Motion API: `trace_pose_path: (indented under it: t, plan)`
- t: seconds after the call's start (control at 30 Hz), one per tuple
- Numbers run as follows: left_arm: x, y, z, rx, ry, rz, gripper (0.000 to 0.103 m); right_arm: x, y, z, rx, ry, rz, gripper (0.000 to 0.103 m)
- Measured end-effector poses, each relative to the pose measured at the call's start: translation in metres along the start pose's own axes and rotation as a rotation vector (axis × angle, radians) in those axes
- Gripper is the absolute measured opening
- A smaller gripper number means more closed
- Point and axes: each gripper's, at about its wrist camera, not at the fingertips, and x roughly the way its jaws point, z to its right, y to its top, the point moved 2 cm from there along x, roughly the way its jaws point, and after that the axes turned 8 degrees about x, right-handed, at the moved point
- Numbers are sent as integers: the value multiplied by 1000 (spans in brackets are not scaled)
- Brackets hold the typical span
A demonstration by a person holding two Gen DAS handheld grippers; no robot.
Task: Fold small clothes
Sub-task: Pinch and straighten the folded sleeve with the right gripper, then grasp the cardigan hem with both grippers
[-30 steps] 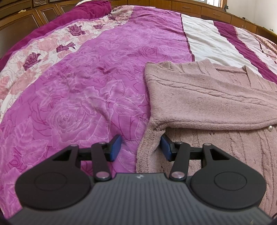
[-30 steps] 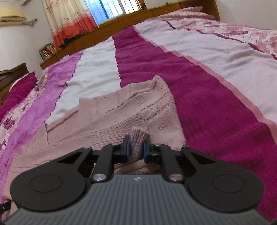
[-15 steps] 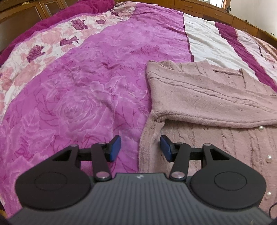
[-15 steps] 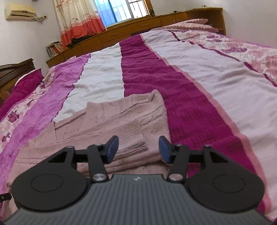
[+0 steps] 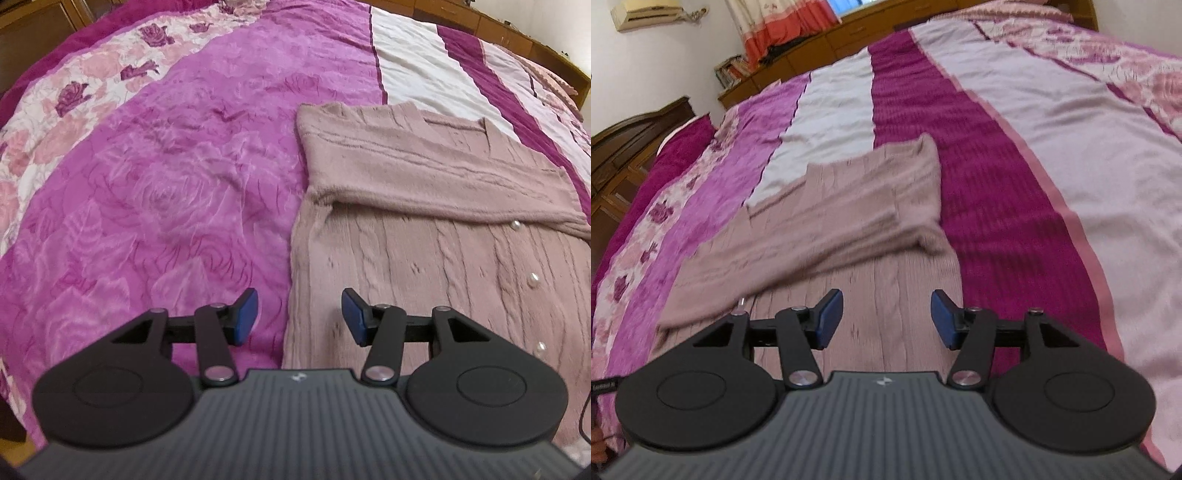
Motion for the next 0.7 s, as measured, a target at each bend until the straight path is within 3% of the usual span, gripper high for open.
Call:
trace_pose_path:
  t: [0.3,0.7]
  plan:
    - [-17,-17,3,13,-48,-60,52,-25,-23,20,4,8,-148,61]
    - [-24,-28,14,69,-85,-138,52,-49,-38,26,-91,-41,-245,61]
